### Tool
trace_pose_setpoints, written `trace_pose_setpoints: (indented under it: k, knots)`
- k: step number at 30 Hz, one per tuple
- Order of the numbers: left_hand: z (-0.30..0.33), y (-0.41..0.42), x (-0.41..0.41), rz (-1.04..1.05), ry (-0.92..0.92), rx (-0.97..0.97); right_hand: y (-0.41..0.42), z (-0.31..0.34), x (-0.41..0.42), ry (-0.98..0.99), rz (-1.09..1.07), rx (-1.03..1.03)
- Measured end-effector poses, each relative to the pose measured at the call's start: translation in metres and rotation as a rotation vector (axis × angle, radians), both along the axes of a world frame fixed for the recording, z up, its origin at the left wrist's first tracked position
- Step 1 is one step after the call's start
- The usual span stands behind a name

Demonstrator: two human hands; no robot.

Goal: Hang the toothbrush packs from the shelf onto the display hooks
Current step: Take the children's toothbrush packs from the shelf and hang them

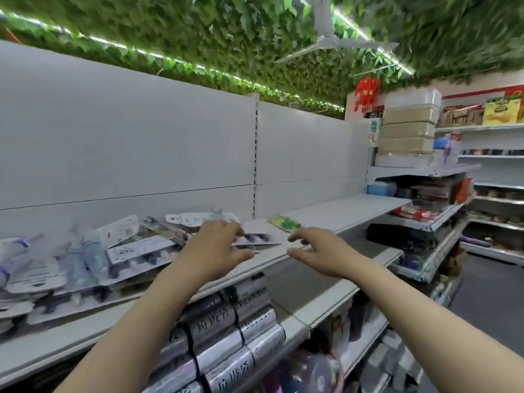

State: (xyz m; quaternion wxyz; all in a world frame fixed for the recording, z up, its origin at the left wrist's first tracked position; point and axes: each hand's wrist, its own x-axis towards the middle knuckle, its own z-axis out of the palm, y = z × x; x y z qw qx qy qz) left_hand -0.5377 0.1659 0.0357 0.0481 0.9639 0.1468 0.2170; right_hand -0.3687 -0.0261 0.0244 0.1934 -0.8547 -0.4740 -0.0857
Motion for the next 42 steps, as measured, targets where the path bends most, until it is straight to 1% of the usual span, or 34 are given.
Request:
trace_pose_setpoints:
  k: [4,7,11,16,19,23,27,30,33,36,42]
  knots:
    - [-0.005,0.019,0.086,0.112,-0.063,0.001,0.020,0.016,0.094,-0.033,-0.019,0.006]
    - [-0.012,0.022,0.133,0.172,-0.043,-0.033,0.035,0.014,0.150,0.044,-0.031,0.058]
    - [-0.027,0.024,0.165,0.276,-0.033,-0.014,0.065,-0.003,0.213,0.131,-0.043,0.035]
    - [-0.046,0.022,0.185,0.411,-0.022,0.077,0.112,-0.016,0.270,0.137,-0.023,-0.070]
    - [-0.051,0.020,0.191,0.526,-0.038,0.106,0.135,-0.029,0.285,0.129,0.061,-0.145]
    - [-0.058,0.013,0.211,0.634,-0.126,0.110,0.149,-0.036,0.299,0.139,0.258,-0.084]
    - [-0.064,0.002,0.231,0.741,-0.170,0.073,0.146,-0.036,0.316,0.250,0.435,-0.020]
    - [-0.066,-0.004,0.242,0.836,-0.117,0.087,0.140,-0.034,0.329,0.325,0.490,0.027]
    - [-0.070,-0.009,0.246,0.886,-0.123,0.105,0.135,-0.035,0.340,0.392,0.497,0.064]
    - [-0.071,-0.009,0.246,0.875,-0.164,0.107,0.135,-0.036,0.344,0.492,0.449,0.125]
    - [-0.074,-0.009,0.243,0.849,-0.218,0.110,0.132,-0.030,0.327,0.692,0.321,0.114]
